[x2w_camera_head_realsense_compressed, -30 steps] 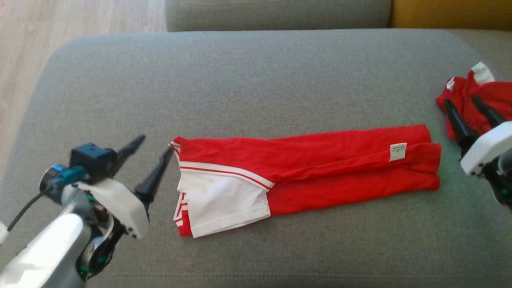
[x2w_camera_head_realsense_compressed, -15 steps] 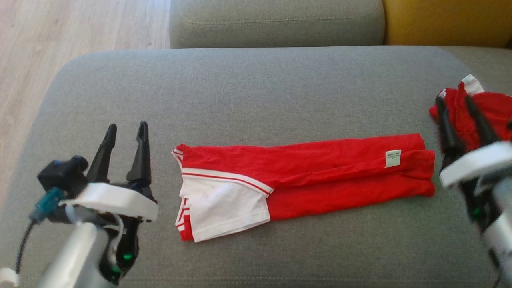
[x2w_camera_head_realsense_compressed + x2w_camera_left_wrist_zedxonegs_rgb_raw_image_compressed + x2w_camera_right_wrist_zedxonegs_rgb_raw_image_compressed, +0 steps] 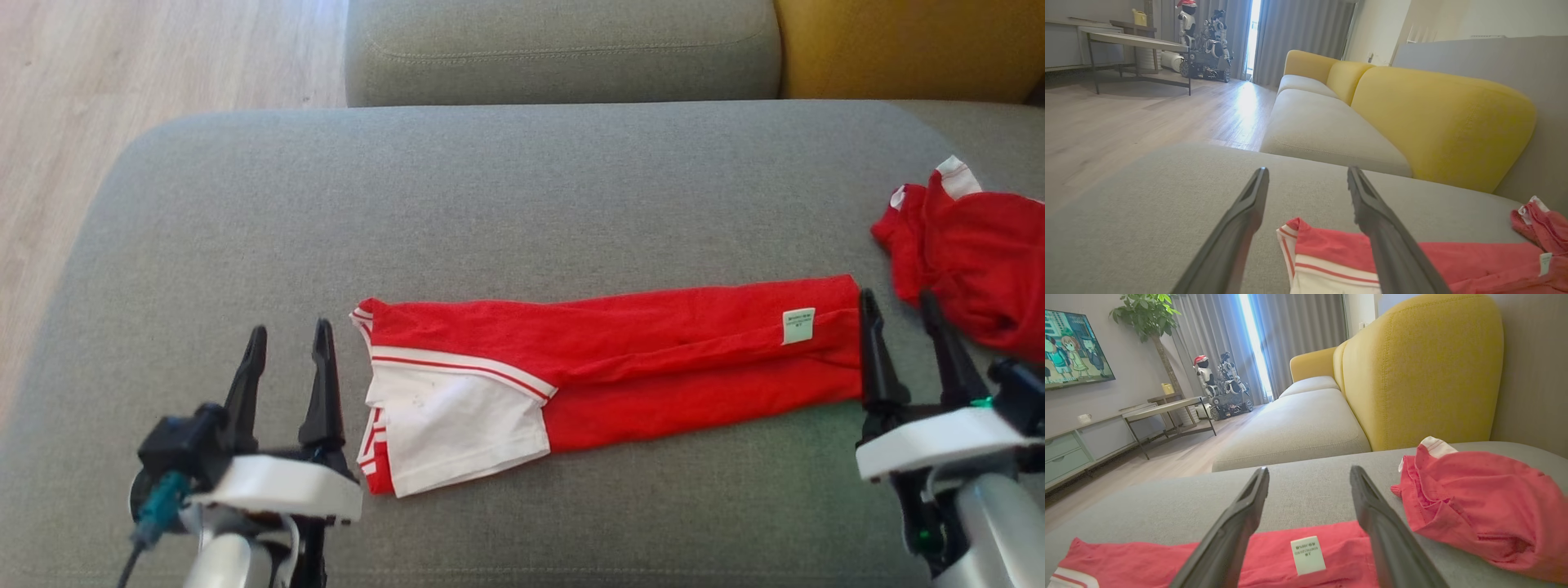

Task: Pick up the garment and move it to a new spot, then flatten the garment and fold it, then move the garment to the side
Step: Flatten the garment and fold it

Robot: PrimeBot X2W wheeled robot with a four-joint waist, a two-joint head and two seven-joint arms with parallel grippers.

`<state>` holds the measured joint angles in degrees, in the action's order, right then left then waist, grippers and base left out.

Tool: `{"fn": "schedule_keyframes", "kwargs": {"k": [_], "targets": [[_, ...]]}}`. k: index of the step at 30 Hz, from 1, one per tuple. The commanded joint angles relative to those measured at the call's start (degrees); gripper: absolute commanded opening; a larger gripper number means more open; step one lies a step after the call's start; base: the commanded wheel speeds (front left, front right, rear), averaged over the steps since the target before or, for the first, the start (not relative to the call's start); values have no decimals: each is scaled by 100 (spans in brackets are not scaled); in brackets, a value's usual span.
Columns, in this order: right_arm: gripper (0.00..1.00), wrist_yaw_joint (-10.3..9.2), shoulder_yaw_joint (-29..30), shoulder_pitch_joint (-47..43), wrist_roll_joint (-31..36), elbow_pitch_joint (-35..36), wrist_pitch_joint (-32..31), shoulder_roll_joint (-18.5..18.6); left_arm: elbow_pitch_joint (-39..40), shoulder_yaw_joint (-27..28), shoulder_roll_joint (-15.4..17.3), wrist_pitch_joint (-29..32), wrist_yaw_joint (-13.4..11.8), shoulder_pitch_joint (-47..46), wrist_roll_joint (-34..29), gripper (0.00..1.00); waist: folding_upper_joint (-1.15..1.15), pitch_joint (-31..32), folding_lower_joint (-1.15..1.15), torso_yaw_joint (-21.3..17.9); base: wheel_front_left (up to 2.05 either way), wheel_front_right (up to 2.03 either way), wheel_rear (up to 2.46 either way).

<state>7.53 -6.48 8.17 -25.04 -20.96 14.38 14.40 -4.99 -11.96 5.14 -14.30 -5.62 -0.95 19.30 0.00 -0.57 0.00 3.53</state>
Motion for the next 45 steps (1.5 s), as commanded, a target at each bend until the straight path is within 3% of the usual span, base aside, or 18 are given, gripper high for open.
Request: {"fn": "schedule_keyframes", "kwargs": {"k": [1,9,18,31,45], "targets": [[100,-4,-25,73,108,235,62,-5,155,298,-44,-69,79,-122,-174,100,0,4,0,-13,0,0,0],[100,-4,44,-3,291,283,9,-104,132,485,-208,-69,362,-71,-495,100,0,18,0,-2,0,0,0],[100,-4,193,145,272,156,-248,-96,144,477,-224,-70,411,-114,-466,100,0,-136,0,30,0,0,0],[100,-4,934,1118,134,-1495,-1087,-288,132,179,-225,-70,355,-398,-416,100,0,-635,0,268,0,0,0],[100,-4,1019,1573,249,-2930,-1061,-379,99,159,-225,-70,311,-538,-412,100,0,-740,0,321,0,0,0]]}}
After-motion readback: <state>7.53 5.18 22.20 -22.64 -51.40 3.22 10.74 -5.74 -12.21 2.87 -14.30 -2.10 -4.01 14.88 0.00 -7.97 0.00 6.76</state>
